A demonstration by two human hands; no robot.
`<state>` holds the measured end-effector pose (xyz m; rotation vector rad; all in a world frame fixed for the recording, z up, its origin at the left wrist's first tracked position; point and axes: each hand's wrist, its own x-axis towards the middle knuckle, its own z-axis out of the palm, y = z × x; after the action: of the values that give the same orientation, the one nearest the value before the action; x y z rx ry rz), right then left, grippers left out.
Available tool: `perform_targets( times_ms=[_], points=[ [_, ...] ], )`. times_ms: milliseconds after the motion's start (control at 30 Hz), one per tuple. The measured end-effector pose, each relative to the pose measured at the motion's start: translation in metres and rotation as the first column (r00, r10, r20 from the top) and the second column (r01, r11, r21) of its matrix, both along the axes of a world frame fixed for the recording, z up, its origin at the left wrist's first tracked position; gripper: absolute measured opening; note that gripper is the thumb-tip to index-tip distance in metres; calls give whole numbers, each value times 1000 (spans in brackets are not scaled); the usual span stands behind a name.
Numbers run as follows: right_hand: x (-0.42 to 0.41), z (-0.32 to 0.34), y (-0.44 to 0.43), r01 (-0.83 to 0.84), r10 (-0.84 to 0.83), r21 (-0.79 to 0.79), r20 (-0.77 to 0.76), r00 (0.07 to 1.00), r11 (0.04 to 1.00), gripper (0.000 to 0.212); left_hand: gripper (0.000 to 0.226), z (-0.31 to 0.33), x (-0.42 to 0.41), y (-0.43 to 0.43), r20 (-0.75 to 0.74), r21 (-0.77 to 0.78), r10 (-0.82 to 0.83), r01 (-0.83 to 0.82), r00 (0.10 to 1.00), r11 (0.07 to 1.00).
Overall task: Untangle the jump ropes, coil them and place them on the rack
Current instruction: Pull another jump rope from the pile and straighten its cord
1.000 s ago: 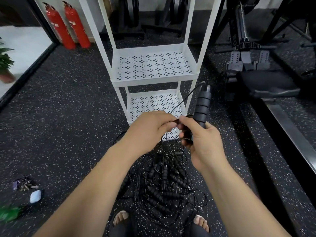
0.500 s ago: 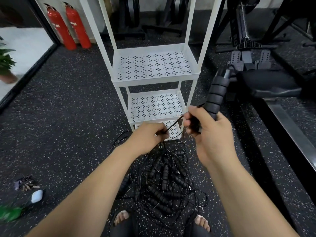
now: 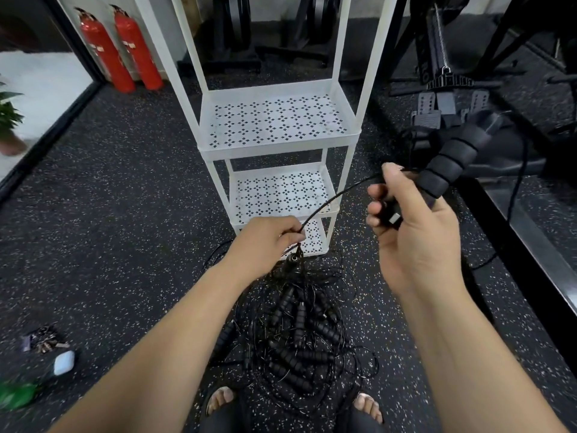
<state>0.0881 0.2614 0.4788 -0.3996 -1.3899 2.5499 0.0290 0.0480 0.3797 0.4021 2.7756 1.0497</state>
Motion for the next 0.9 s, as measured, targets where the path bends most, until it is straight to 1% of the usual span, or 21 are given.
perform_targets(
  times_ms=[67, 167, 267, 367, 467, 533, 633, 800, 900],
  points=[
    [-2, -5, -2, -58, 58, 23, 10, 998, 998, 13, 11, 12, 3, 5, -42, 36, -12, 14, 999, 999],
    [-4, -16, -9, -148, 138, 116, 86, 987, 982, 18, 13, 27, 8, 14, -66, 80, -55, 60, 996, 995],
    [-3, -25, -16, -235, 195, 226, 186, 963, 945, 13, 22, 32, 13, 17, -66, 126, -87, 95, 994, 988],
    [-2, -29, -17, -218, 167, 288, 191, 967, 933, 6, 14, 36, 16, 19, -45, 172, -110, 116, 993, 978],
    [-1, -30, -19, -183, 138, 308, 163, 977, 933, 5, 12, 33, 15, 19, -21, 190, -68, 71, 997, 979],
    [0, -29, -23, -179, 138, 287, 156, 978, 941, 6, 12, 30, 14, 20, -33, 129, -65, 69, 997, 989],
    [2, -25, -26, -176, 147, 255, 132, 980, 951, 6, 15, 21, 14, 22, -2, -4, -100, 100, 995, 995],
    [2, -19, -24, -149, 139, 188, 66, 988, 971, 9, 16, 5, 13, 22, 54, -63, -121, 125, 991, 990],
    [1, -17, -20, -90, 85, 162, 37, 996, 983, 8, 15, 1, 10, 20, 27, -146, -120, 123, 992, 982]
  ],
)
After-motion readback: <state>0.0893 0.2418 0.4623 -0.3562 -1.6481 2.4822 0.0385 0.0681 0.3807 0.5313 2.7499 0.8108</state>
